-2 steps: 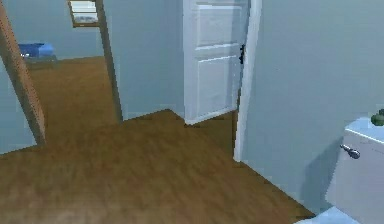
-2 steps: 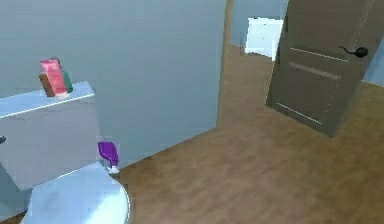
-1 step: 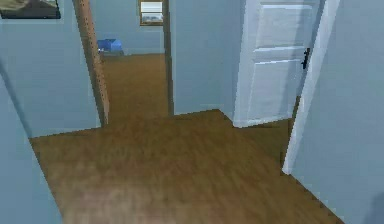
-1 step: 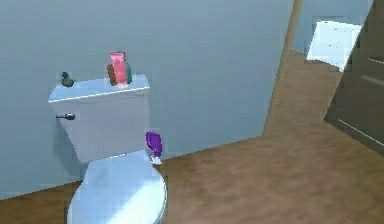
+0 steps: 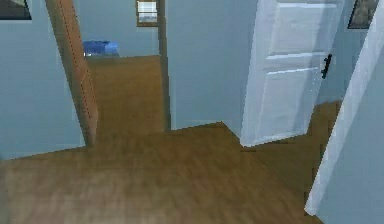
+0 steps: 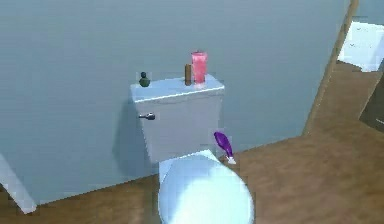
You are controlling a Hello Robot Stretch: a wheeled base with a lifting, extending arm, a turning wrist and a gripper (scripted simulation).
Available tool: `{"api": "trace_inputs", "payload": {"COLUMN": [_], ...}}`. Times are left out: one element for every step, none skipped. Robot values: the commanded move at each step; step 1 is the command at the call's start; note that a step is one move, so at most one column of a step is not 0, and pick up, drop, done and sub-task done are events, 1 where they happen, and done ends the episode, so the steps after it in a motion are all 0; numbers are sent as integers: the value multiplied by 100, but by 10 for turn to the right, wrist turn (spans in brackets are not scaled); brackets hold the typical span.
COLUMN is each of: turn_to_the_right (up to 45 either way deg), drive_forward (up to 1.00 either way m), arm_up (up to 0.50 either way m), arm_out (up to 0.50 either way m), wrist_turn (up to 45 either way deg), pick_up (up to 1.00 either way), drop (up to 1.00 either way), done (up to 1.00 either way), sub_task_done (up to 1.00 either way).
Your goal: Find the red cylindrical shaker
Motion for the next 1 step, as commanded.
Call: {"api": "trace_inputs", "payload": {"turn_to_the_right": [240], "drive_forward": [0], "arm_up": [0], "arm_out": [0], "wrist_turn": [0], "pick_up": [0], "drop": [0], "done": [0], "sub_task_done": [0]}}
